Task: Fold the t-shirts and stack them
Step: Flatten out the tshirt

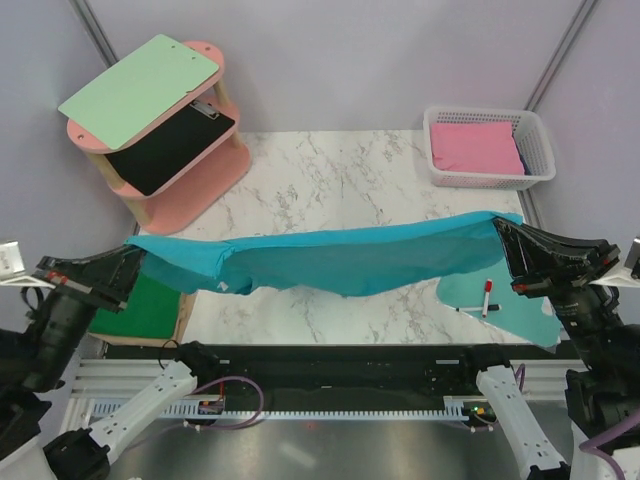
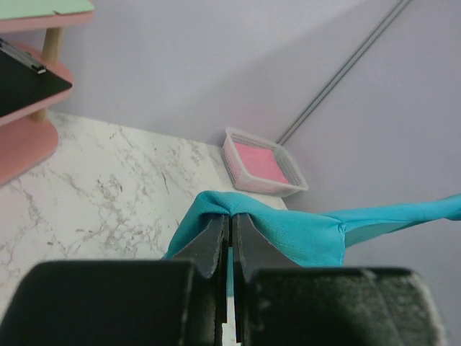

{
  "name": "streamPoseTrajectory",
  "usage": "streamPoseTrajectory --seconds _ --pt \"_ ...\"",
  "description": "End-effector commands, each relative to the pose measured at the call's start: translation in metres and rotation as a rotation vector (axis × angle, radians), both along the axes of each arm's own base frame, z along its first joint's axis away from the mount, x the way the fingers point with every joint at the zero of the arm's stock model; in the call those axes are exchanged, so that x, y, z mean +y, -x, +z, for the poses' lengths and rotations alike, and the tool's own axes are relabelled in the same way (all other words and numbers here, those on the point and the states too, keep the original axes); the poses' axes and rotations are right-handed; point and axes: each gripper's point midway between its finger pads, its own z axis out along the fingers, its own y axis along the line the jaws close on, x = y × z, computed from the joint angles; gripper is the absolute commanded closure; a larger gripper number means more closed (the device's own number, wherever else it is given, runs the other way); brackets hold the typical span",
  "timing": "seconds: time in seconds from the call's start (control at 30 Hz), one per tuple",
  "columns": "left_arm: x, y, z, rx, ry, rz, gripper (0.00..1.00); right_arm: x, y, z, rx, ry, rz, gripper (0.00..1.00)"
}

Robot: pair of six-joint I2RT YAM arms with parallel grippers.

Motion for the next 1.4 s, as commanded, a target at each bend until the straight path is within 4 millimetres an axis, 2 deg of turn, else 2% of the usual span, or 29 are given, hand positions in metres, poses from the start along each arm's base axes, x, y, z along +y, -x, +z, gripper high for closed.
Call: streamPoseTrajectory --seconds 0.0,0.1,0.13,0.23,0.27,0.33,0.37,0.4,0.43,0.47,0.5,0.57,0.6,0.63,0.67,0.7,0.73,0.77,0.8,0.83,0.87,0.93,0.97,1.0,1.03,1.13,1.27,1.33,1.37 --pt "0.008 0.015 0.027 -0.085 -0.084 0.016 0.98 0.003 -0.001 0.004 0.032 -0.012 0.025 1.0" --pt "0.013 0.002 0.046 -0.096 -0.117 0.077 0.98 0.001 -0.011 0.001 0.054 -0.019 0.005 1.0" --pt "0.007 -0.019 0.045 -0.053 -0.149 0.112 0.98 -0.001 -0.017 -0.002 0.068 -0.025 -0.013 1.0" --pt "-0.004 -0.049 0.05 -0.015 -0.205 0.144 0.98 -0.006 -0.037 -0.015 0.12 -0.038 -0.052 1.0" --pt "-0.02 -0.078 0.042 0.041 -0.256 0.146 0.98 -0.009 -0.051 -0.027 0.165 -0.046 -0.081 1.0" --pt "-0.034 -0.104 0.039 0.068 -0.31 0.145 0.98 -0.01 -0.071 -0.047 0.226 -0.044 -0.106 1.0" --pt "-0.052 -0.137 0.022 0.137 -0.369 0.146 0.98 -0.012 -0.083 -0.057 0.262 -0.049 -0.123 1.0" --pt "-0.06 -0.151 0.017 0.156 -0.399 0.145 0.98 -0.017 -0.094 -0.064 0.285 -0.062 -0.162 1.0" --pt "-0.069 -0.168 0.007 0.188 -0.429 0.15 0.98 -0.018 -0.111 -0.085 0.344 -0.06 -0.18 1.0" --pt "-0.075 -0.183 -0.002 0.217 -0.452 0.159 0.98 -0.019 -0.121 -0.096 0.372 -0.065 -0.191 1.0" --pt "-0.091 -0.213 -0.03 0.286 -0.513 0.153 0.98 -0.021 -0.131 -0.102 0.38 -0.068 -0.21 1.0" --pt "-0.099 -0.241 -0.057 0.351 -0.549 0.159 0.98 -0.018 -0.16 -0.147 0.485 -0.065 -0.224 1.0" --pt "-0.11 -0.266 -0.093 0.434 -0.599 0.15 0.98 -0.019 -0.172 -0.156 0.493 -0.067 -0.234 1.0" --pt "-0.114 -0.277 -0.111 0.471 -0.613 0.139 0.98 -0.017 -0.184 -0.185 0.551 -0.061 -0.238 1.0" --pt "-0.114 -0.294 -0.132 0.513 -0.628 0.142 0.98 -0.016 -0.2 -0.21 0.618 -0.053 -0.251 1.0" --pt "-0.114 -0.305 -0.151 0.557 -0.633 0.147 0.98 -0.015 -0.212 -0.216 0.614 -0.073 -0.249 1.0" --pt "-0.119 -0.324 -0.19 0.637 -0.667 0.136 0.98 -0.012 -0.228 -0.257 0.702 -0.064 -0.255 1.0" --pt "-0.11 -0.336 -0.204 0.672 -0.672 0.165 0.98 -0.013 -0.236 -0.272 0.731 -0.063 -0.27 1.0" --pt "-0.107 -0.347 -0.214 0.696 -0.671 0.191 0.98 -0.012 -0.251 -0.277 0.717 -0.083 -0.271 1.0" --pt "-0.104 -0.364 -0.251 0.765 -0.717 0.217 0.98 -0.012 -0.267 -0.31 0.803 -0.067 -0.295 1.0" --pt "-0.099 -0.376 -0.252 0.772 -0.708 0.238 0.98 -0.01 -0.276 -0.324 0.833 -0.061 -0.293 1.0" --pt "-0.099 -0.39 -0.271 0.804 -0.711 0.235 0.98 -0.004 -0.302 -0.328 0.826 -0.066 -0.27 1.0" --pt "-0.097 -0.4 -0.28 0.816 -0.708 0.242 0.98 0.0 -0.313 -0.358 0.898 -0.048 -0.256 1.0" --pt "-0.096 -0.406 -0.282 0.818 -0.708 0.245 0.98 0.004 -0.323 -0.365 0.917 -0.049 -0.239 1.0" --pt "-0.095 -0.41 -0.283 0.819 -0.709 0.25 0.98 0.007 -0.341 -0.374 0.942 -0.04 -0.233 1.0" --pt "-0.09 -0.422 -0.283 0.816 -0.699 0.254 0.98 0.014 -0.367 -0.385 0.97 -0.054 -0.211 1.0" --pt "-0.086 -0.427 -0.271 0.791 -0.695 0.273 0.98 0.012 -0.386 -0.39 0.978 -0.067 -0.213 1.0" --pt "-0.084 -0.423 -0.261 0.779 -0.678 0.279 0.98 0.007 -0.391 -0.389 0.975 -0.072 -0.226 1.0" --pt "-0.082 -0.418 -0.265 0.793 -0.673 0.282 0.98 0.001 -0.391 -0.39 0.978 -0.078 -0.238 1.0"
